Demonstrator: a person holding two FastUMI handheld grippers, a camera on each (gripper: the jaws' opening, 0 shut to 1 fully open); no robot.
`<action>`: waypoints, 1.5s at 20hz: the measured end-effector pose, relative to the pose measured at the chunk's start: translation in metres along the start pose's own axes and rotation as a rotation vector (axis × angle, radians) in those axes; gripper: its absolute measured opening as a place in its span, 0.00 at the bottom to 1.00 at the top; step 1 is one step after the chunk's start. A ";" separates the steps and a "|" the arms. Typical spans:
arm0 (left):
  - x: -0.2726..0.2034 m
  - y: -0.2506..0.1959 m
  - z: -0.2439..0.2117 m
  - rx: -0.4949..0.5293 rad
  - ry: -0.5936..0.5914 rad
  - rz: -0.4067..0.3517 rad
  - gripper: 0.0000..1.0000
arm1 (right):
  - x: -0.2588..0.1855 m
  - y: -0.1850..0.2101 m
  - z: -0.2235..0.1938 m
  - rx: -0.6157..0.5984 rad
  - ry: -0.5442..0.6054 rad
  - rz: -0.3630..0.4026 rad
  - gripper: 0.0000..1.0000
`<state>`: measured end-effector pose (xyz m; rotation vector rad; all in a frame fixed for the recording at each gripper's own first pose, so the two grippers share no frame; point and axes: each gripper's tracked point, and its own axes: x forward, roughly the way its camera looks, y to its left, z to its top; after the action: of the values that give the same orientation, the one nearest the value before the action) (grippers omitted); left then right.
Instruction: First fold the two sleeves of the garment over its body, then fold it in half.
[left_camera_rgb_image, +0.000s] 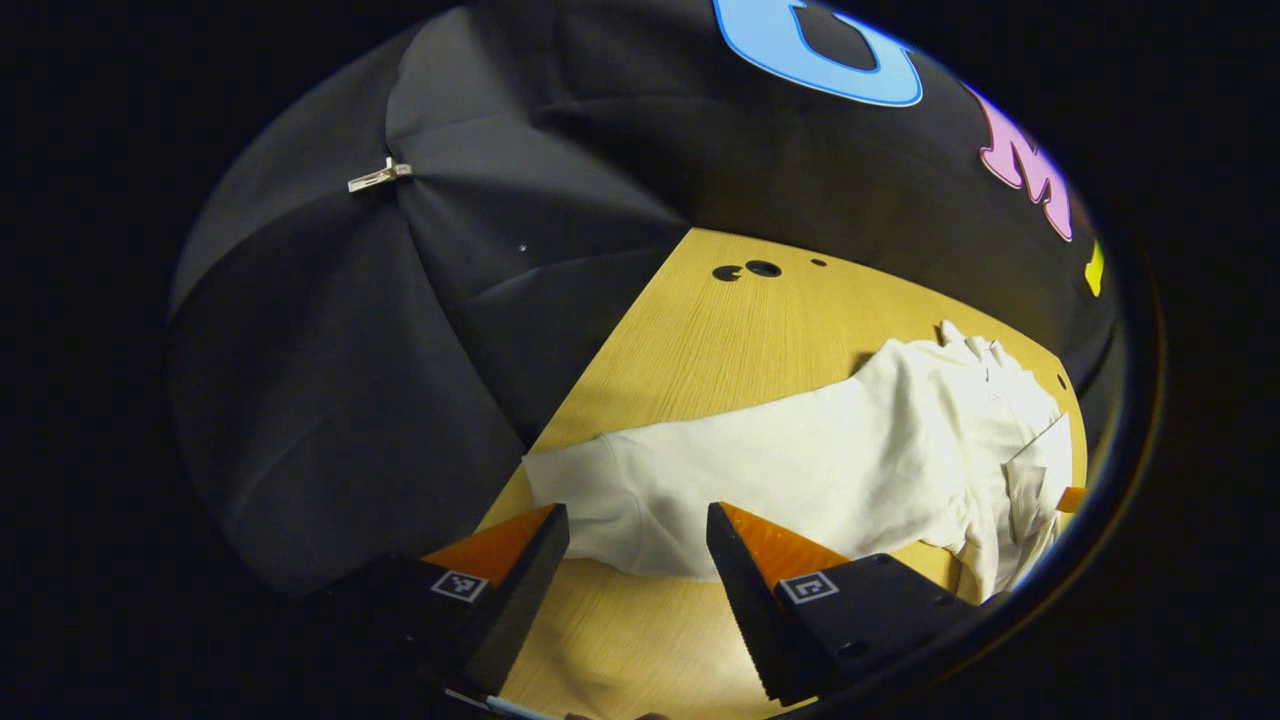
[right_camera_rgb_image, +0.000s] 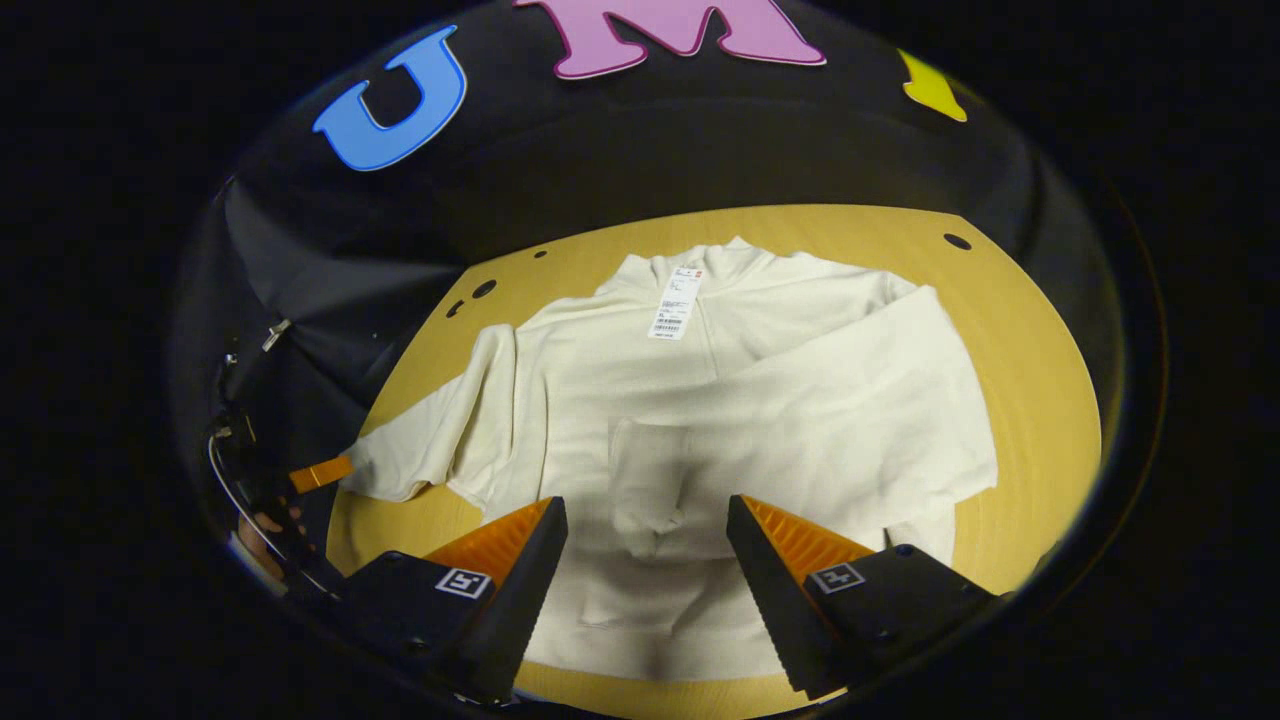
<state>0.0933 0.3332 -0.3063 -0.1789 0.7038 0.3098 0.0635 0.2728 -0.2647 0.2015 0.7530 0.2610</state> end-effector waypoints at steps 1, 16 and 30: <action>0.007 0.002 -0.001 -0.003 0.014 0.010 0.90 | -0.009 -0.008 -0.002 0.002 -0.005 -0.008 0.99; 0.043 0.009 -0.010 0.005 0.048 0.027 0.83 | -0.048 -0.078 -0.047 0.033 0.028 -0.105 0.99; 0.007 -0.019 0.012 0.024 -0.006 0.026 0.07 | -0.077 -0.132 -0.065 0.064 0.037 -0.122 0.99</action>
<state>0.1119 0.3198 -0.3009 -0.1460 0.7044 0.3262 -0.0142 0.1301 -0.2973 0.2113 0.8077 0.1249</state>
